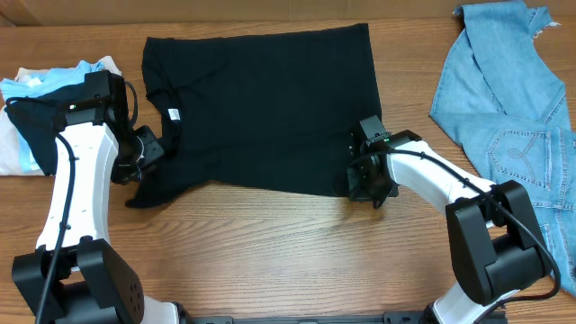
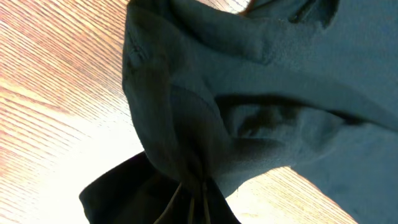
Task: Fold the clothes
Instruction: 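Lift the bottom hem with both grippers and fold it up toward the collar, then lower the folded hem onto the shirt and release both grippers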
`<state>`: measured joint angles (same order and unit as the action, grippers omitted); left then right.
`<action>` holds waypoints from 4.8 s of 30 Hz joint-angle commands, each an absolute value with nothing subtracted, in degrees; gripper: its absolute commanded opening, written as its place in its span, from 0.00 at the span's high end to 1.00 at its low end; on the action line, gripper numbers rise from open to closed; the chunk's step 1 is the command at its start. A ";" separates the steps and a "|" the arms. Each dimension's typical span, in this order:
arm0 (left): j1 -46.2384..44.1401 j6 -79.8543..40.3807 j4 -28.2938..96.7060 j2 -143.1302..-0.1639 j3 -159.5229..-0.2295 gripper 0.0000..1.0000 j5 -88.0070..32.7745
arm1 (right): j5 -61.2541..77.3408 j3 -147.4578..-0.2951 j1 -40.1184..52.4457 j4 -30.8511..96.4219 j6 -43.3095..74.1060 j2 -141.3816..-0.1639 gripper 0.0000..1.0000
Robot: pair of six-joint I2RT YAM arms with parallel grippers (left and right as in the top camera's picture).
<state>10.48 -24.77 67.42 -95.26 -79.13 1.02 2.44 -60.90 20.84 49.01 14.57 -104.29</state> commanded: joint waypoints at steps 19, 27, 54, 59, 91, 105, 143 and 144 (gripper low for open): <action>11.25 -17.72 66.76 -88.90 -100.77 0.96 -5.76 | -12.62 -97.47 2.50 70.02 10.20 -92.18 0.96; 11.29 -16.23 69.30 -85.62 -116.01 0.96 -9.72 | -12.62 -108.12 2.50 71.05 9.98 -85.62 0.96; 11.22 -16.49 69.52 -90.89 -129.05 0.96 -7.55 | -11.46 -133.10 2.50 73.82 7.01 -98.48 0.96; 10.72 -16.49 56.84 -103.66 -129.05 0.96 -7.70 | -11.75 -133.10 2.48 64.31 7.09 -109.75 0.96; 3.75 -8.56 84.58 -116.71 -124.09 0.96 -13.50 | -11.97 -126.63 0.36 88.09 7.20 -118.65 0.96; 3.38 -8.12 88.58 -120.20 -104.71 0.96 -8.34 | -4.78 -107.11 -0.43 91.68 7.68 -118.32 0.96; 4.45 -21.02 51.68 -91.66 -67.64 0.96 -4.54 | -2.42 -75.92 -3.88 61.12 10.44 -100.16 0.96; 4.45 -20.86 50.15 -91.83 -67.64 0.96 -5.58 | -2.39 -75.92 -3.88 60.23 10.44 -100.22 0.96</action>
<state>3.51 -19.64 52.40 -92.31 -67.57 -4.49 -0.01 -75.83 -3.31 61.82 10.09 -101.51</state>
